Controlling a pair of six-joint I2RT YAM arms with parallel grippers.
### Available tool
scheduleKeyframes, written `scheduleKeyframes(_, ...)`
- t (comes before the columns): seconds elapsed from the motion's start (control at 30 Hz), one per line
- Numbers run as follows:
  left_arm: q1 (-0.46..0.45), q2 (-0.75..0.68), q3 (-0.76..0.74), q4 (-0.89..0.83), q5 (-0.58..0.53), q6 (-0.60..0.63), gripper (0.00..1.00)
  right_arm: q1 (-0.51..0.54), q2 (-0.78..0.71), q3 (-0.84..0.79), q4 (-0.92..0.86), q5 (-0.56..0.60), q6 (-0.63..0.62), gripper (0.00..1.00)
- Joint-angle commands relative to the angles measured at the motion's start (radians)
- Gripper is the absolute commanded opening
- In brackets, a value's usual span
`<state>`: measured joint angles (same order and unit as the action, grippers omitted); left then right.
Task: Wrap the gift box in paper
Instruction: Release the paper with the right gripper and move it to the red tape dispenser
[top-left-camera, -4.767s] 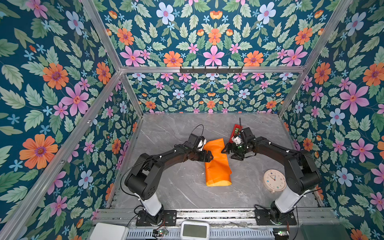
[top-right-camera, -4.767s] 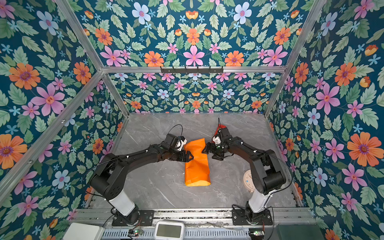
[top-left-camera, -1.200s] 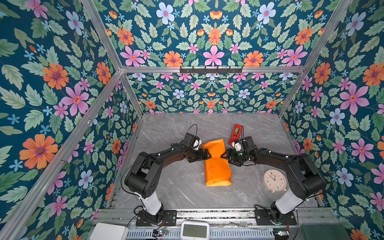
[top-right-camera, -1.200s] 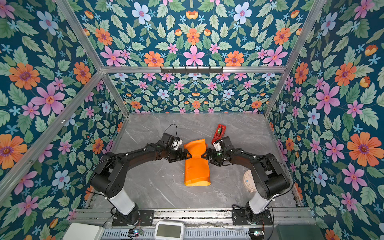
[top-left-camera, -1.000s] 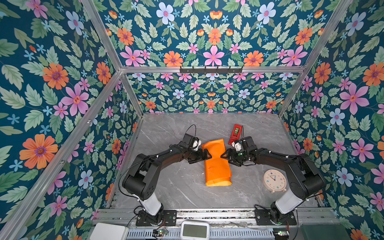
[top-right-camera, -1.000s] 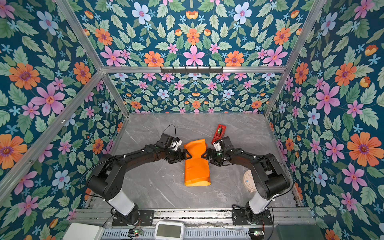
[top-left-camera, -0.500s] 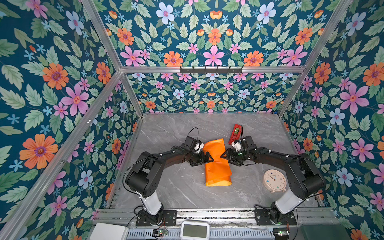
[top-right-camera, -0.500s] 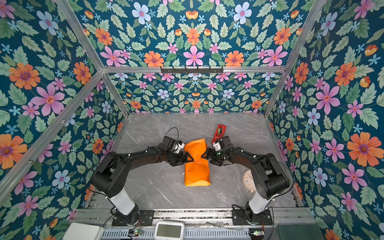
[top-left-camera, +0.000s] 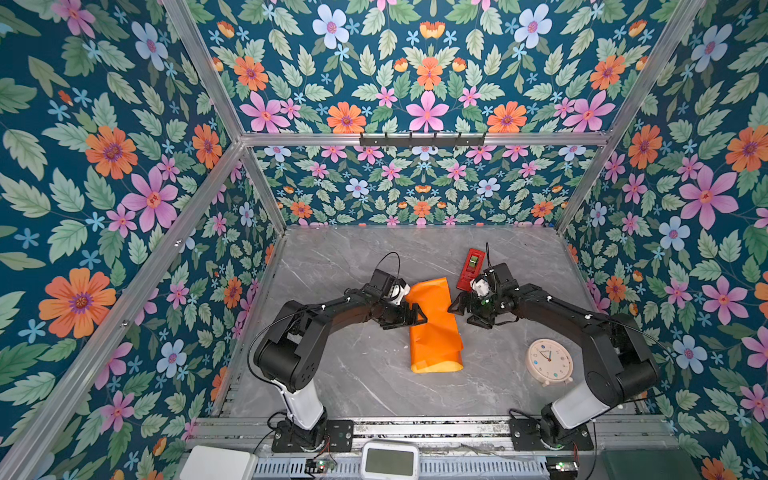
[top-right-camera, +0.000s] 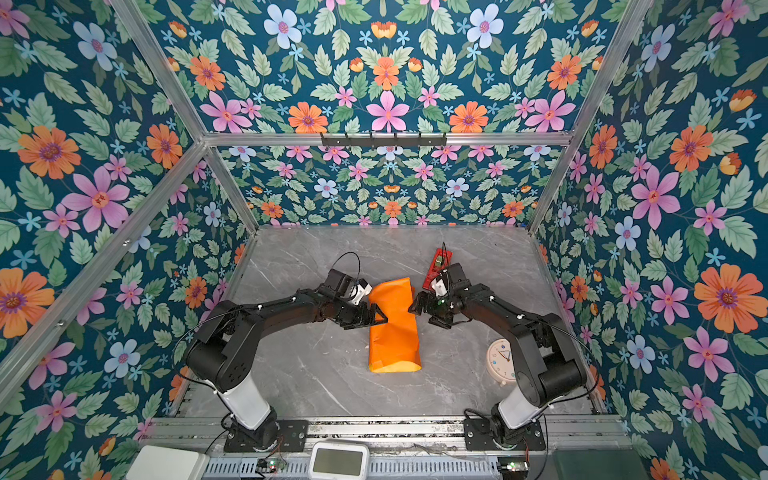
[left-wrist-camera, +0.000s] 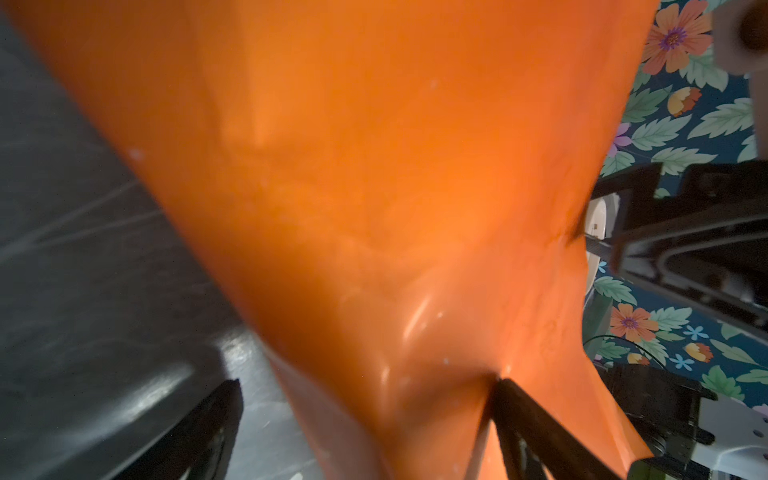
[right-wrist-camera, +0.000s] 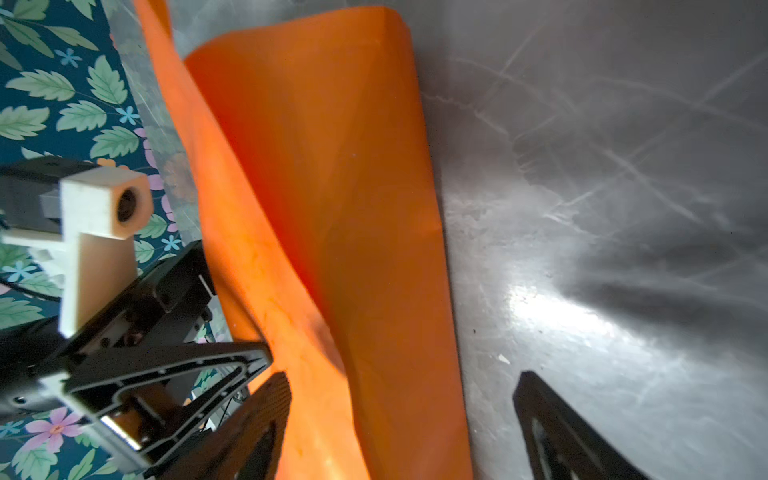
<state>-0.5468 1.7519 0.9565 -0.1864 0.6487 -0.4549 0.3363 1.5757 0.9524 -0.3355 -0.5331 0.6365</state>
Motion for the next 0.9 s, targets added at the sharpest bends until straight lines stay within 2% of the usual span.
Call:
scheduleKeyframes(0.0,0.0,0.023,-0.009,-0.197,-0.181,0.056,0.95,-0.029,-0.029,0.02,-0.036,-0.018,-0.03,0.86)
scheduleKeyframes(0.13,0.001,0.029,-0.001,-0.2,-0.188,0.062,0.95,-0.106,-0.049,0.036,-0.016,-0.03,-0.023,0.86)
scheduleKeyframes(0.3,0.001,0.033,0.006,-0.193,-0.198,0.063,0.95,-0.211,-0.047,0.043,0.104,-0.034,0.049,0.85)
scheduleKeyframes(0.53,0.0,0.04,0.007,-0.194,-0.202,0.067,0.95,-0.23,0.072,0.174,0.163,0.012,0.079,0.82)
scheduleKeyframes(0.87,-0.001,0.038,0.004,-0.187,-0.201,0.064,0.94,-0.25,0.296,0.306,0.253,-0.057,0.113,0.59)
